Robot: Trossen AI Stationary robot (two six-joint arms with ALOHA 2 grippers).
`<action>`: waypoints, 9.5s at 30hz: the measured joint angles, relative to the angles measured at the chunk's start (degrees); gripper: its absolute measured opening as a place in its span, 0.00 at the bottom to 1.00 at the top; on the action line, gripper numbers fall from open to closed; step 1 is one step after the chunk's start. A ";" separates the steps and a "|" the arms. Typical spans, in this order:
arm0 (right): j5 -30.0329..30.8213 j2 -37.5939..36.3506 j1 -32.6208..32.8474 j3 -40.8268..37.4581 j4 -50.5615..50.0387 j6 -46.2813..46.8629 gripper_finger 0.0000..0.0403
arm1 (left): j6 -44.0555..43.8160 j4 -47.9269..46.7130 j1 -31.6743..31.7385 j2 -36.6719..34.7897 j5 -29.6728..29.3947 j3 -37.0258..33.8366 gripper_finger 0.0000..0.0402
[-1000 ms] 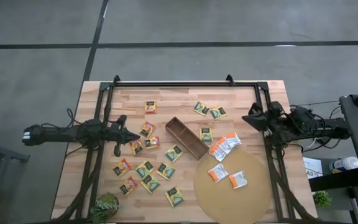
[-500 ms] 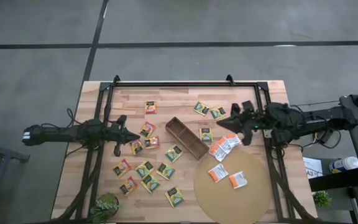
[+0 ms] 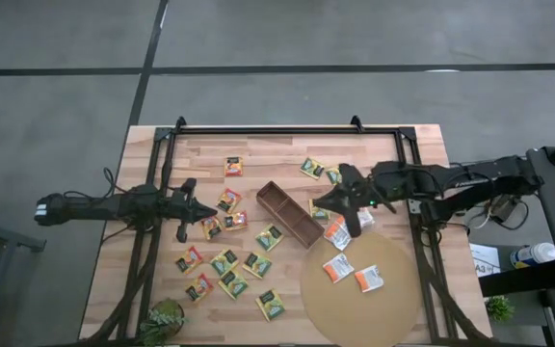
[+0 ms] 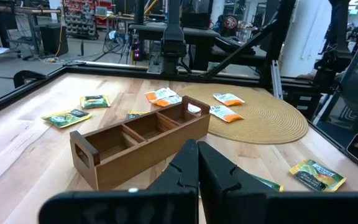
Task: Pick & Place Tea
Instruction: Put the white tea bag into the right section of the wooden organizer
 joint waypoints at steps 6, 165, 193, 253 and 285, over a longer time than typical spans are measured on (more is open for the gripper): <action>2.39 6.93 0.00 10.91 -11.76 -7.11 0.02 | 0.00 0.00 0.02 0.04 0.00 0.00 0.00; -0.64 6.94 1.79 -6.49 -47.76 -0.14 0.52 | 0.00 0.00 0.01 0.33 -0.01 -0.01 0.00; -6.61 4.89 24.80 -8.62 -48.21 55.98 0.52 | 0.00 0.00 0.02 0.35 -0.02 0.00 0.00; -6.14 23.30 29.75 -15.65 -31.09 80.35 0.04 | 0.00 0.02 0.02 0.34 -0.01 -0.01 0.00; 4.49 16.95 19.70 2.17 -53.68 56.34 0.02 | 0.00 0.02 0.02 0.35 -0.02 0.00 0.00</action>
